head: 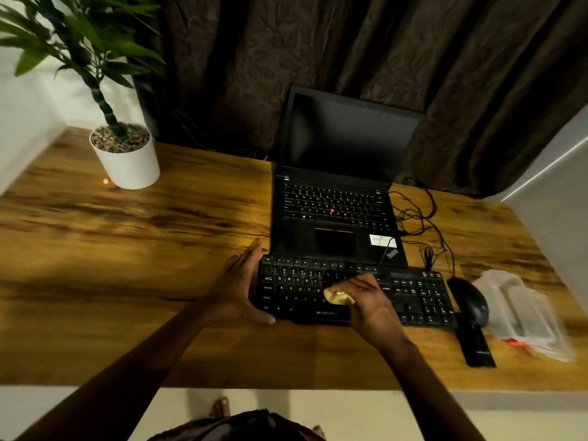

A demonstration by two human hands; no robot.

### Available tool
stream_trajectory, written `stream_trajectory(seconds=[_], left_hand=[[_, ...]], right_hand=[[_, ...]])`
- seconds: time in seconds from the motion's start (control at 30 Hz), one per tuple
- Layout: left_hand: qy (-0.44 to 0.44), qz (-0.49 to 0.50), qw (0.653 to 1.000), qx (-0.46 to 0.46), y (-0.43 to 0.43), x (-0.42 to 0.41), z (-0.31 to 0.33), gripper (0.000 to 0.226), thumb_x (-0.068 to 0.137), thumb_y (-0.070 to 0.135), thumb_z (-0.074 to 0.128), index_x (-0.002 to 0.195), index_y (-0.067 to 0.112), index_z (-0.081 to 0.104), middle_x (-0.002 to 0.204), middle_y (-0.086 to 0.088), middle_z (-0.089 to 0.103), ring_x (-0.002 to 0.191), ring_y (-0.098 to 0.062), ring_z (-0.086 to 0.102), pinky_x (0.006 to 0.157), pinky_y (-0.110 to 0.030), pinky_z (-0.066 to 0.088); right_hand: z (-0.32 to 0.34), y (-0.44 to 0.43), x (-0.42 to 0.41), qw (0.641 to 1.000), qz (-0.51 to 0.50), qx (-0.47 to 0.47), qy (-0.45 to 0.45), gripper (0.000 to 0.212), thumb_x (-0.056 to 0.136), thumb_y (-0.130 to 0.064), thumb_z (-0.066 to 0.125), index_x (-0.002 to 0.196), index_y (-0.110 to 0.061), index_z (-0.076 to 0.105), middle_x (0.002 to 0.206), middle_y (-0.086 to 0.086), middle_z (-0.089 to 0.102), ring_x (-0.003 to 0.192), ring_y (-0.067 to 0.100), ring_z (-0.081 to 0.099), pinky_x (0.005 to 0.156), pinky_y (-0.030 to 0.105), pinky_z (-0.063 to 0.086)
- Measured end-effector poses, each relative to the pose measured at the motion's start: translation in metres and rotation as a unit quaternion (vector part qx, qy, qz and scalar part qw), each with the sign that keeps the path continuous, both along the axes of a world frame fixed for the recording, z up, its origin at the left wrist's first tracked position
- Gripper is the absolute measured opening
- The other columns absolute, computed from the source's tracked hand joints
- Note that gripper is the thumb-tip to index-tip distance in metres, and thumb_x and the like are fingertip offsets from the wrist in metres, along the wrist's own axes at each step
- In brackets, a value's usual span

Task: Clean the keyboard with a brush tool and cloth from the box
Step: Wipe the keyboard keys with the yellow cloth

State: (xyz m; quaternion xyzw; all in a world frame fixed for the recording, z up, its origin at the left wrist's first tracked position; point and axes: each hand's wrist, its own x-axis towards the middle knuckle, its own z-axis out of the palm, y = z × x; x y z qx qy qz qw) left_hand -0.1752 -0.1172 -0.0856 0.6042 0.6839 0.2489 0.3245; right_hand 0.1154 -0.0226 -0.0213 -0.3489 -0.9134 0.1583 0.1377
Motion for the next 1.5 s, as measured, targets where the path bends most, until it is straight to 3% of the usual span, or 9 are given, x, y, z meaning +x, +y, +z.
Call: stream_trajectory(seconds=[0.3,0.4,0.53,0.77,0.97,1.17,1.3,1.43,1.5], left_hand=[[-0.004,0.004,1.0,-0.006,0.001,-0.003,-0.004,0.163,0.034,0.084,0.081,0.156,0.039,-0.017,0.168,0.011,0.005,0.155,-0.023,0.0,0.125,-0.053,0.011],[-0.019,-0.002,1.0,0.004,-0.001,0.0,-0.001,0.161,0.039,0.078,0.086,0.155,0.04,-0.018,0.168,0.011,0.003,0.155,-0.02,-0.001,0.125,-0.049,0.008],[-0.018,0.007,1.0,-0.007,-0.001,0.001,0.001,0.16,0.04,0.073,0.087,0.155,0.041,-0.02,0.167,0.014,-0.006,0.154,-0.021,-0.007,0.124,-0.05,0.009],[-0.005,-0.004,1.0,-0.006,-0.001,0.0,0.001,0.16,0.041,0.075,0.086,0.154,0.04,-0.022,0.168,0.013,-0.003,0.155,-0.02,-0.004,0.125,-0.051,0.008],[0.003,-0.004,1.0,0.009,-0.002,0.002,0.006,0.158,0.045,0.069,0.09,0.156,0.036,-0.018,0.168,0.008,-0.003,0.153,-0.014,-0.005,0.126,-0.045,0.004],[-0.006,-0.004,1.0,0.016,-0.003,0.004,0.012,0.155,0.047,0.061,0.093,0.157,0.033,-0.013,0.168,0.007,-0.004,0.153,-0.017,-0.001,0.125,-0.047,0.009],[-0.011,-0.006,1.0,0.007,-0.004,0.003,0.012,0.158,0.041,0.074,0.084,0.158,0.032,-0.014,0.168,0.008,-0.004,0.153,-0.015,-0.002,0.125,-0.05,0.01],[-0.009,0.001,1.0,0.011,-0.004,0.003,0.01,0.16,0.04,0.073,0.087,0.158,0.033,-0.014,0.168,0.004,0.008,0.153,-0.017,0.008,0.124,-0.052,0.016],[-0.013,0.002,1.0,0.007,-0.004,0.002,0.01,0.161,0.038,0.078,0.084,0.157,0.036,-0.016,0.168,0.005,0.01,0.153,-0.02,0.008,0.123,-0.055,0.017]], right_hand=[[-0.003,-0.012,-0.025,0.999,0.049,-0.008,0.011,0.044,0.082,0.006,0.054,0.111,-0.024,0.069,0.111,-0.006,0.067,0.108,0.012,0.049,0.086,0.024,0.048],[0.001,-0.001,0.0,1.0,0.023,-0.014,0.003,0.037,0.085,-0.005,0.054,0.111,-0.027,0.069,0.11,-0.007,0.067,0.108,0.011,0.049,0.09,0.032,0.051],[-0.003,0.009,0.021,1.0,-0.018,-0.013,-0.006,0.052,0.078,0.005,0.063,0.111,-0.034,0.067,0.113,-0.008,0.064,0.11,0.006,0.049,0.095,0.032,0.051],[-0.012,-0.001,0.003,0.999,0.021,-0.036,0.002,0.051,0.084,0.006,0.059,0.113,-0.036,0.063,0.117,-0.008,0.06,0.111,0.001,0.043,0.093,0.016,0.042],[-0.011,0.011,0.052,0.995,-0.083,-0.038,0.04,0.066,0.079,0.008,0.068,0.11,-0.049,0.059,0.113,-0.006,0.049,0.102,0.0,0.05,0.089,0.016,0.047],[-0.018,0.006,0.033,0.997,-0.047,-0.035,0.039,0.067,0.075,0.011,0.066,0.111,-0.046,0.06,0.114,-0.025,0.038,0.102,0.0,0.052,0.091,0.02,0.051],[-0.012,0.017,0.059,0.994,-0.091,-0.046,0.034,0.065,0.079,0.008,0.067,0.105,-0.051,0.06,0.118,-0.006,0.045,0.103,0.011,0.053,0.091,0.019,0.051],[-0.012,0.023,0.082,0.984,-0.14,-0.071,0.08,0.078,0.08,0.012,0.067,0.099,-0.063,0.058,0.121,-0.002,0.046,0.104,0.009,0.052,0.084,0.01,0.049],[-0.013,0.019,0.075,0.984,-0.14,-0.068,0.08,0.073,0.079,0.008,0.07,0.1,-0.062,0.058,0.121,-0.002,0.046,0.104,0.008,0.051,0.088,0.018,0.051]])
